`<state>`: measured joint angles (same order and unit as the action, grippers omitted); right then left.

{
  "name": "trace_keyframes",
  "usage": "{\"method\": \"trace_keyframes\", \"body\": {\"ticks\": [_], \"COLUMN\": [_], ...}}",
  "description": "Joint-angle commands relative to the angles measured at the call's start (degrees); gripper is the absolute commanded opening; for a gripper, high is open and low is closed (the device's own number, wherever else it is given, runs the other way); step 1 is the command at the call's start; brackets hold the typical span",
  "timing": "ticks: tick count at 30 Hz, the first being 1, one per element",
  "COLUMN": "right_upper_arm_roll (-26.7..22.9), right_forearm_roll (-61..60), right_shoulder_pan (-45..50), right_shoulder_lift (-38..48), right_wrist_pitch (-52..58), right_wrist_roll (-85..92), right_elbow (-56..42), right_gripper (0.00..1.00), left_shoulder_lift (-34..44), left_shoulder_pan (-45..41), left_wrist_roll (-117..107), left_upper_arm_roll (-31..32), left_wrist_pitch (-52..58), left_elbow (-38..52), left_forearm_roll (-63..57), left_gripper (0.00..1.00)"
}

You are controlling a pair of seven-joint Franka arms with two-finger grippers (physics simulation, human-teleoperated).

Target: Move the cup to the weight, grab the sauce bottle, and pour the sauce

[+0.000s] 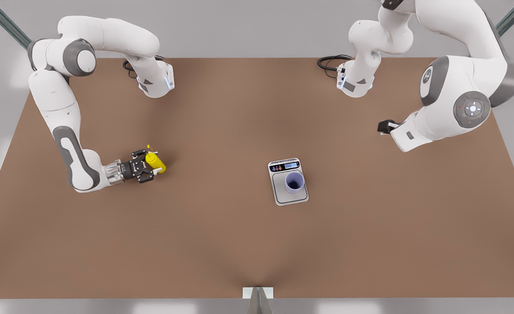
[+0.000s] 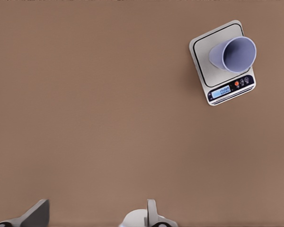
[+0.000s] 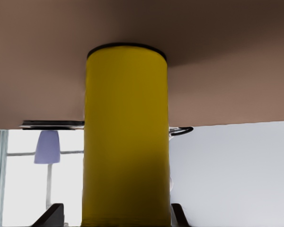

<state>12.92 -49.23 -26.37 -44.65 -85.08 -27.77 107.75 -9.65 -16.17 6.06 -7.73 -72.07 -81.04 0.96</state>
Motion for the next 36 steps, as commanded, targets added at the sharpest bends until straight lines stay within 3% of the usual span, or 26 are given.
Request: {"method": "trace_keyframes", "body": {"ticks": [1, 2, 8, 13, 17, 22, 23, 25, 26, 30, 34, 36], "right_upper_arm_roll": [0.00, 0.00, 0.79, 0.88, -0.44, 0.53, 0.62, 8.08, 8.88, 8.88, 8.09, 5.11], "right_forearm_roll": [-0.08, -0.17, -0.17, -0.17, 0.62, 2.20, 3.87, 11.51, 15.03, 28.91, 44.66, 49.23], "right_shoulder_pan": [0.00, 0.09, 0.00, -0.26, 8.25, 18.01, 20.21, 22.41, 25.56, 36.20, 44.29, 48.77], "right_shoulder_lift": [-0.08, -0.09, 0.27, 0.53, 8.08, 9.50, 9.23, 9.06, 8.88, 2.11, 0.88, 0.27], "right_wrist_pitch": [0.00, 0.00, 0.18, 1.14, -1.49, -9.49, -11.07, -20.38, -23.37, -28.04, -30.50, -35.85], "right_wrist_roll": [-0.09, -0.18, -0.53, -7.90, -19.06, -42.18, -46.66, -57.30, -61.25, -70.14, -70.05, -70.05], "right_elbow": [0.01, 0.01, 0.27, -6.32, -13.35, -23.46, -25.65, -27.94, -29.52, -41.83, -47.36, -47.98], "right_gripper": [0.55, 0.45, 0.45, 0.45, 0.45, 0.45, 0.45, 0.44, 0.44, 0.44, 0.43, 0.43], "left_shoulder_lift": [-0.01, -0.10, -0.36, -0.98, -2.21, -2.39, -2.56, -2.47, -2.56, -3.44, -3.70, -3.70], "left_shoulder_pan": [-0.01, -0.01, -0.01, -0.01, -0.01, -0.01, -0.09, -0.09, -0.09, -0.09, -0.09, -0.09], "left_wrist_roll": [0.00, 0.00, 0.00, -0.09, -0.70, -0.70, -0.70, -0.79, -0.79, -0.70, -0.70, -0.70], "left_upper_arm_roll": [0.09, 0.09, 0.26, -0.18, -0.26, 0.18, 0.26, 0.26, 0.26, 0.26, 0.26, 0.26], "left_wrist_pitch": [-0.09, -0.18, -0.26, -0.79, -0.70, -4.66, -4.57, -4.57, -4.57, -4.66, -4.66, -4.57], "left_elbow": [0.00, 0.00, 0.00, 0.09, 1.58, 1.85, 2.72, 2.73, 2.64, 2.64, 2.64, 2.64], "left_forearm_roll": [0.35, 0.35, 0.44, 0.62, 0.44, 0.35, 0.27, 0.27, 0.44, 0.27, 0.35, 0.35], "left_gripper": [1.00, 1.00, 1.00, 1.00, 1.00, 1.00, 1.00, 1.00, 1.00, 1.00, 1.00, 1.00]}}
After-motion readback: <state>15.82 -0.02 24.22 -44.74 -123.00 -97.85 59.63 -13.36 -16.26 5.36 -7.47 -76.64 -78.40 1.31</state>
